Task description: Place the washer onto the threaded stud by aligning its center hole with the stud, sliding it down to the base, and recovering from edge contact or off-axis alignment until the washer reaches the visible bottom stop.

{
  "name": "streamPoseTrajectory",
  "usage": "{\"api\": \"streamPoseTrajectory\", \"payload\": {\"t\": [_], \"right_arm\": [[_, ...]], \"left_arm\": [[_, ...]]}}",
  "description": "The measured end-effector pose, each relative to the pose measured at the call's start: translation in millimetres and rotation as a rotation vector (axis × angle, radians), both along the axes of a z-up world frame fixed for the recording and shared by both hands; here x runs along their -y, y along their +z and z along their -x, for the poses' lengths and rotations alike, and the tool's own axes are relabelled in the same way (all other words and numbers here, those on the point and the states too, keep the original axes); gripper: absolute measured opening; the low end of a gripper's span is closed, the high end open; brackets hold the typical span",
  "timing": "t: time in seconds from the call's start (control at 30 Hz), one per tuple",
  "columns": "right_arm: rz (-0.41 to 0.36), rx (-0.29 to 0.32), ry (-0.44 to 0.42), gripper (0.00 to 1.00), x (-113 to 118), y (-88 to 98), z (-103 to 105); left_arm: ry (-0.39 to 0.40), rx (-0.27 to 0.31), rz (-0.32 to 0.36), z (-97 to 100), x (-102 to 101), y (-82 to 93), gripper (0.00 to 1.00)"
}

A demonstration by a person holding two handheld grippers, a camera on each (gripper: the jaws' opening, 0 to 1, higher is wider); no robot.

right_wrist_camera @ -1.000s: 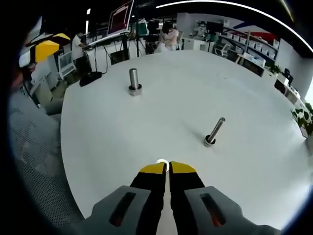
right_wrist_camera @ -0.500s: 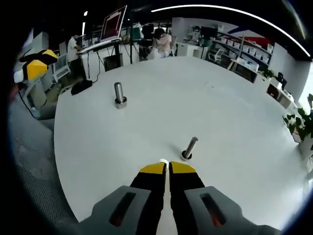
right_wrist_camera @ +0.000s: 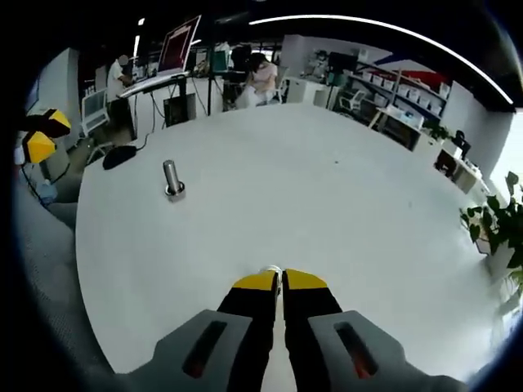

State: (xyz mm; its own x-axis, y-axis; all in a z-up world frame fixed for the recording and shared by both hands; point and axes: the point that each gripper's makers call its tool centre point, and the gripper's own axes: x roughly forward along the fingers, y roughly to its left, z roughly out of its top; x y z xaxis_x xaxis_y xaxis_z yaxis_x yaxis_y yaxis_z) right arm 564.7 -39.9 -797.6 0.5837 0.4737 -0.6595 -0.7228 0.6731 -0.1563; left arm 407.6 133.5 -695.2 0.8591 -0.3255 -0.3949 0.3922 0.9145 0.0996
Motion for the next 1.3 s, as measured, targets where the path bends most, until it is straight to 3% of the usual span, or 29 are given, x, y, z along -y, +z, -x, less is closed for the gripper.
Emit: {"api": "streamPoseTrajectory", "payload": {"t": [1.3], "right_arm": [[0.024,-0.05,-0.014,0.06,3.8,-10.7,-6.4]], "left_arm": [[0.009,0.004,-0.004,-0.4,-2.3,0.7,0.14]]}}
